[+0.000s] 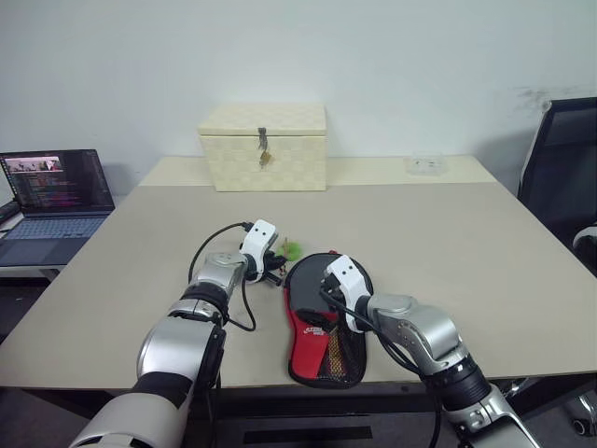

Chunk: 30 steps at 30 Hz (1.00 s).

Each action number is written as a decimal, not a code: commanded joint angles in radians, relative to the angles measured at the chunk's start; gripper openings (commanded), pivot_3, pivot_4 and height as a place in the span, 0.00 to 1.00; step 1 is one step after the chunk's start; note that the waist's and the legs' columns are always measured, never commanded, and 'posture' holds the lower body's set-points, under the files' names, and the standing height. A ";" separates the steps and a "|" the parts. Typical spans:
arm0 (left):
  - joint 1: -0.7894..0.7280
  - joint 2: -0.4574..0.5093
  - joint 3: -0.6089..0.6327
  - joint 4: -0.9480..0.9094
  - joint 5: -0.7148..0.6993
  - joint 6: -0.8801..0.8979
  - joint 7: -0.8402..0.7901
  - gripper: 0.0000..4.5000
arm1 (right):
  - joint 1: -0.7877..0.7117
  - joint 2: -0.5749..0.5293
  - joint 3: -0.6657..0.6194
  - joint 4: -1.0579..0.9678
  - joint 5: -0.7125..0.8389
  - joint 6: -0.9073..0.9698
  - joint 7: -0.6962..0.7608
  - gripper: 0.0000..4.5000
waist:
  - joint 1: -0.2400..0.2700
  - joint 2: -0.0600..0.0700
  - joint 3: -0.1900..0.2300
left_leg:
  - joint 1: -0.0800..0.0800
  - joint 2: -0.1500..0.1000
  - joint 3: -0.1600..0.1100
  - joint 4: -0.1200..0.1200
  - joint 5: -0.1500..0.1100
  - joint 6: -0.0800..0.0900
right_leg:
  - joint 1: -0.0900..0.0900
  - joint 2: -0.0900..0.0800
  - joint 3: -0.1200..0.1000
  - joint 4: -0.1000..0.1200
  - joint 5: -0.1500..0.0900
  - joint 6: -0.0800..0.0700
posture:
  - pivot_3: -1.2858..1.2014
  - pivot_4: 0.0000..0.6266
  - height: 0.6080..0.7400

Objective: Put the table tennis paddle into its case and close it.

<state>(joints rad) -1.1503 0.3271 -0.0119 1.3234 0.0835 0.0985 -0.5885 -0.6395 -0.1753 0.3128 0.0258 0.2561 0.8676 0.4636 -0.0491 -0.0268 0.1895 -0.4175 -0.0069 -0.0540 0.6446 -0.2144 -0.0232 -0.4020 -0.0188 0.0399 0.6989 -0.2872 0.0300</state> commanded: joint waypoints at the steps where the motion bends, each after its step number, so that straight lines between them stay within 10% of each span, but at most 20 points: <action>1: -0.052 -0.005 -0.013 0.010 0.045 -0.037 0.093 0.00 | 0.012 -0.018 0.021 0.061 -0.037 0.011 0.007 1.00 | 0.000 -0.001 0.000 | 0.001 0.000 0.000 0.000 0.000 0.000 | 0.001 0.000 0.000 0.000 0.000 0.000 | 0.52 0.24 1.00; 30: -0.233 -0.253 -0.492 0.055 0.609 -0.471 0.331 0.00 | 0.263 -0.104 0.131 -0.265 -0.027 0.253 0.014 1.00 | 0.018 -0.004 -0.004 | 0.002 -0.001 0.000 -0.001 0.000 0.000 | 0.009 -0.001 -0.004 -0.009 -0.002 0.006 | 0.52 0.24 1.00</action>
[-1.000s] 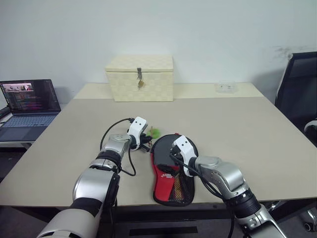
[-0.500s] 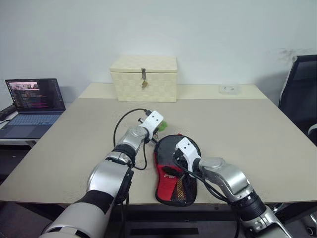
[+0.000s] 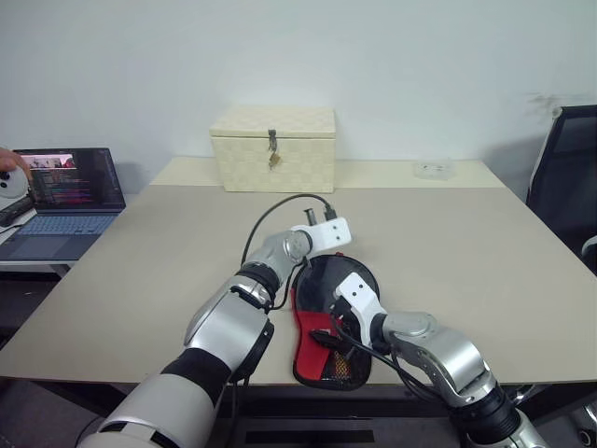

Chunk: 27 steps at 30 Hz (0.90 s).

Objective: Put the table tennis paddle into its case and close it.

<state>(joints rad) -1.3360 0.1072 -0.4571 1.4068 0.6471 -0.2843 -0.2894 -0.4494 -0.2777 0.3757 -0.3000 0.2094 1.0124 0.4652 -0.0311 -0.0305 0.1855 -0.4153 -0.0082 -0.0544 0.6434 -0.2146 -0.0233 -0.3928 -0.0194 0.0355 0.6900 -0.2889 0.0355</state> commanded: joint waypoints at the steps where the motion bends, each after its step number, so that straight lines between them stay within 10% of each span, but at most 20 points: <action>1: -0.047 -0.045 -0.069 -0.030 0.064 -0.117 0.037 0.00 | 0.076 0.001 0.068 0.057 0.021 0.112 0.009 1.00 | 0.000 0.000 0.000 | 0.000 0.000 0.000 0.000 0.000 0.000 | 0.001 0.000 0.000 -0.001 0.000 0.000 | 0.52 0.24 1.00; 25: -0.039 -0.163 -0.056 -0.036 0.014 -0.294 -0.094 0.00 | 0.046 0.031 0.062 0.111 0.007 0.076 0.001 1.00 | -0.001 0.003 -0.004 | 0.002 0.000 0.000 -0.001 0.000 0.000 | 0.004 0.000 -0.001 -0.004 0.000 0.001 | 0.52 0.24 1.00; 27: -0.032 -0.153 -0.043 -0.039 -0.001 -0.305 -0.129 0.21 | 0.034 0.036 0.056 0.121 0.007 0.071 0.004 1.00 | -0.002 0.003 -0.005 | 0.002 0.000 0.000 -0.001 0.000 0.000 | 0.004 0.000 -0.001 -0.004 0.000 0.001 | 0.52 0.24 1.00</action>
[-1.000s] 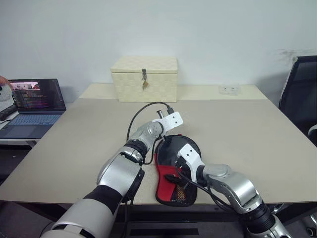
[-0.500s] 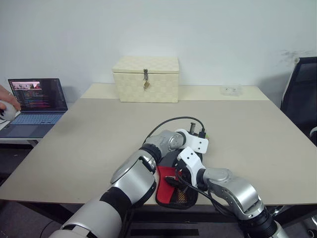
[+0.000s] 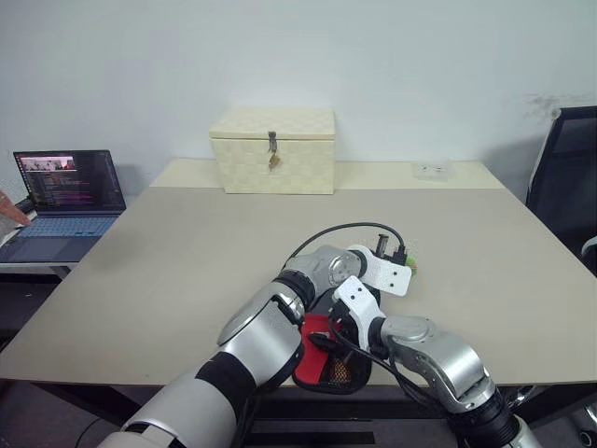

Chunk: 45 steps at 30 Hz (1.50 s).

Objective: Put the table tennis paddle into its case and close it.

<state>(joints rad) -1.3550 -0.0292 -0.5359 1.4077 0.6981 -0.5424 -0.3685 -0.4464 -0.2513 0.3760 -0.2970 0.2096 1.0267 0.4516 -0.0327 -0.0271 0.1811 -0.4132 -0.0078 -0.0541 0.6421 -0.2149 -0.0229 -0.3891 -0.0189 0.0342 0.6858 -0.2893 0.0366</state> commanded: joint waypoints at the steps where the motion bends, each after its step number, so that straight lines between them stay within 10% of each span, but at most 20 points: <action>1: -0.010 -0.011 0.036 -0.041 -0.054 -0.047 -0.057 0.29 | 0.025 0.014 0.051 0.122 0.009 0.056 0.018 1.00 | -0.002 0.000 0.000 | 0.000 0.000 0.000 0.000 0.000 0.000 | 0.000 0.000 0.000 0.000 0.000 0.000 | 0.52 0.24 1.00; 6: 0.005 0.010 0.065 -0.044 -0.090 -0.059 -0.153 0.68 | -0.008 0.025 0.035 0.161 0.006 0.032 0.029 1.00 | -0.012 0.000 -0.001 | 0.005 0.000 0.001 0.000 0.000 0.000 | 0.003 0.001 0.003 0.001 0.000 0.000 | 0.52 0.24 1.00; 17: 0.038 0.086 0.219 -0.077 -0.278 -0.067 -0.355 0.68 | -0.056 0.002 -0.009 0.193 0.003 -0.022 0.071 1.00 | -0.024 0.000 -0.001 | 0.012 0.002 0.001 0.000 0.000 0.000 | 0.008 0.003 0.007 0.002 0.000 0.000 | 0.52 0.24 1.00; 31: 0.162 0.286 0.517 -0.182 -0.618 0.188 -0.606 0.68 | -0.062 -0.218 -0.343 -0.299 0.285 0.202 0.187 1.00 | -0.015 0.000 0.000 | -0.004 0.001 -0.003 -0.006 0.000 0.000 | -0.006 0.000 0.003 -0.004 0.003 -0.004 | 0.52 0.24 1.00; 38: 0.291 0.311 0.506 -0.286 -0.678 0.302 -0.829 0.68 | -0.059 -0.494 -0.303 -0.147 0.107 -0.105 0.228 1.00 | -0.008 0.000 0.000 | -0.013 0.000 -0.002 -0.005 0.000 0.000 | -0.015 -0.001 0.003 -0.003 0.003 -0.005 | 0.52 0.24 1.00; 45: 0.309 0.281 0.495 -0.294 -0.678 0.344 -0.825 0.68 | -0.143 -0.530 -0.125 0.219 -0.160 -0.536 0.251 1.00 | -0.008 -0.001 0.000 | -0.013 0.000 0.003 0.000 0.000 0.000 | -0.015 0.000 0.004 0.000 0.003 -0.004 | 0.52 0.24 1.00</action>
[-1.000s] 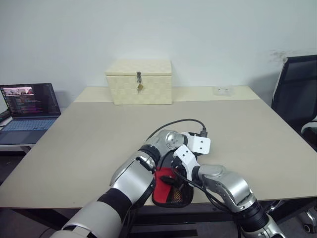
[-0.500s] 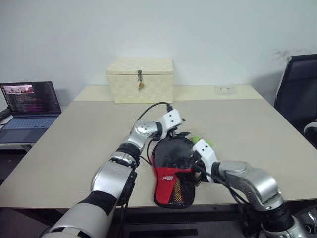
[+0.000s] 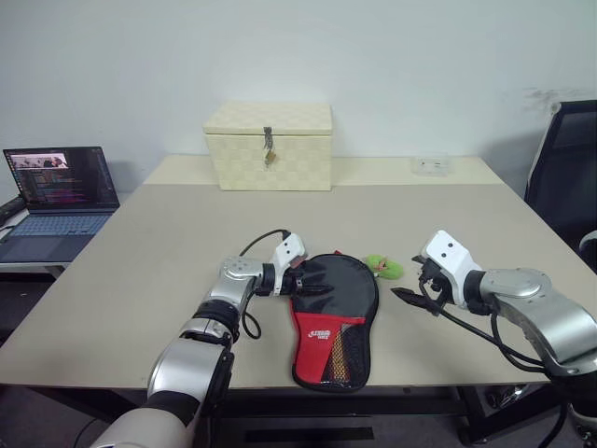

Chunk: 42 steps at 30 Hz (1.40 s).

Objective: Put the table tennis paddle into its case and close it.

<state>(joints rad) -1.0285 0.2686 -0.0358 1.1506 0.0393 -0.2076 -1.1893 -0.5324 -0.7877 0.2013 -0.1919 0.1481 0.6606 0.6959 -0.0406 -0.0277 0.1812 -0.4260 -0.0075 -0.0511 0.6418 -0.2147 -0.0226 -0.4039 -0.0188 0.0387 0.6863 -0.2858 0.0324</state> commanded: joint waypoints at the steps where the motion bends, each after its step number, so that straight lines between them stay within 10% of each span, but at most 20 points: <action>1: -0.015 -0.022 -0.008 -0.039 -0.016 0.011 -0.003 0.68 | -0.081 0.026 0.073 0.184 -0.130 -0.222 0.002 1.00 | 0.000 0.000 0.000 | 0.000 0.000 0.000 0.000 0.000 0.000 | 0.000 0.000 0.000 0.000 0.000 0.000 | 0.52 0.24 1.00; 13: 0.000 -0.020 -0.027 -0.060 -0.014 0.021 -0.007 0.68 | -0.292 0.245 0.125 0.783 -0.310 -0.537 -0.069 1.00 | -0.001 0.000 0.000 | 0.001 0.000 0.000 0.003 0.000 0.000 | -0.001 0.000 0.002 0.005 0.000 0.000 | 0.52 0.24 1.00; 22: 0.012 -0.028 -0.044 -0.065 -0.012 0.030 -0.027 0.69 | -0.352 0.287 0.126 0.934 -0.343 -0.547 -0.045 0.43 | -0.002 0.000 0.000 | 0.007 0.000 0.000 0.004 0.000 0.000 | 0.002 0.000 0.004 0.012 0.000 0.000 | 0.52 0.24 1.00; 28: 0.008 -0.059 -0.046 -0.046 -0.019 0.060 -0.033 0.69 | -0.296 0.231 0.116 0.820 -0.357 -0.518 0.020 0.02 | 0.007 0.000 0.000 | 0.008 -0.001 0.000 0.004 0.000 0.000 | 0.003 0.000 0.004 0.011 0.000 0.000 | 0.52 0.24 1.00; 42: 0.015 -0.128 -0.084 0.002 0.012 0.050 -0.029 0.69 | 0.101 -0.060 0.011 -0.017 -0.263 -0.143 0.285 0.02 | 0.010 0.001 0.000 | 0.005 -0.001 -0.001 0.003 0.000 0.000 | 0.002 -0.001 0.003 0.009 -0.001 0.000 | 0.52 0.24 1.00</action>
<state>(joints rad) -1.0090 0.1522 -0.1059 1.1378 0.0425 -0.1452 -1.2198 -0.4372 -0.8343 0.2454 -0.1265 -0.1337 0.4713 0.9644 -0.0310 -0.0267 0.1814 -0.4197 -0.0085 -0.0523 0.6453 -0.2145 -0.0228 -0.4010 -0.0194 0.0420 0.6954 -0.2865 0.0329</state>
